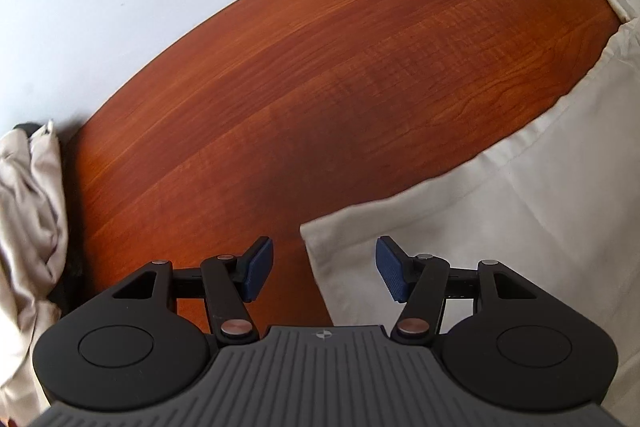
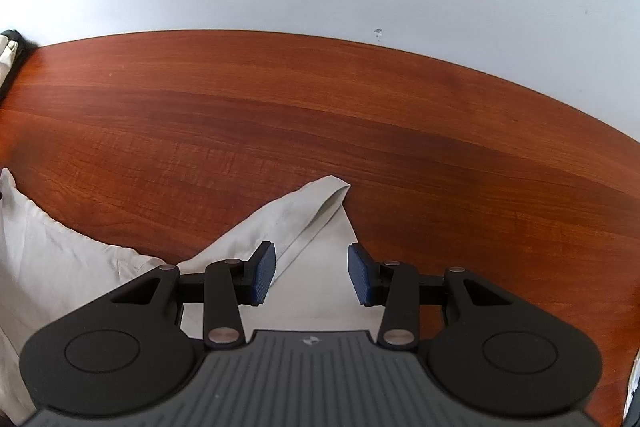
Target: Fold clothes
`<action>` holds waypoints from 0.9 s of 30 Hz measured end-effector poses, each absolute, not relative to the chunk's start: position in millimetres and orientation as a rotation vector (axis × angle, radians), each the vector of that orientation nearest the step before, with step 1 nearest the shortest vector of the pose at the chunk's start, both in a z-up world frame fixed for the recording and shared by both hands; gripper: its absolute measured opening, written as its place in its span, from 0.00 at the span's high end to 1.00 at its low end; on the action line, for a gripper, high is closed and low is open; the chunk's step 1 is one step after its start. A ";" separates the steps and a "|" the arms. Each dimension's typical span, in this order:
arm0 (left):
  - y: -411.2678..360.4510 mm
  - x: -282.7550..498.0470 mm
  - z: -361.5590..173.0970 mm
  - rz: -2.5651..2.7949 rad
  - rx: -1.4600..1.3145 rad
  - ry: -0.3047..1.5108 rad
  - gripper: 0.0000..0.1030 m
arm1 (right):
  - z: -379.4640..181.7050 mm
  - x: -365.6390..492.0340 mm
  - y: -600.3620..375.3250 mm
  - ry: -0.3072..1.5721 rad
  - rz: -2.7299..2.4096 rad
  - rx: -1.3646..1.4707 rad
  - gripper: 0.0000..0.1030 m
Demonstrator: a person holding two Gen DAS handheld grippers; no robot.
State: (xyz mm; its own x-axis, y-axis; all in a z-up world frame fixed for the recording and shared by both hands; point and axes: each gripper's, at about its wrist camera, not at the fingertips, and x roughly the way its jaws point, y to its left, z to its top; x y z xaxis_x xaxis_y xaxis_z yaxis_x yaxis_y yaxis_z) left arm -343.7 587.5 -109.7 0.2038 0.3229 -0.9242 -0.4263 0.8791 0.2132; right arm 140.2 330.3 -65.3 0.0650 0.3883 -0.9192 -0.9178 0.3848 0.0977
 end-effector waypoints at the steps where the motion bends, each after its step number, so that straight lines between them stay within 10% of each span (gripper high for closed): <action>1: 588.8 -342.1 -111.8 0.520 -0.096 1.264 0.42 | -67.6 140.9 333.0 1.091 1.085 -0.616 0.55; 12: 588.5 -338.6 -116.5 0.516 -0.107 1.234 0.46 | -90.2 151.3 351.0 1.082 1.073 -0.611 0.55; 20: 577.3 -339.6 -115.3 0.478 -0.122 1.212 0.82 | -110.3 154.9 364.6 1.068 1.050 -0.612 0.54; 27: 573.2 -336.6 -117.2 0.480 -0.126 1.208 0.91 | -118.5 155.1 372.2 1.044 1.052 -0.628 0.51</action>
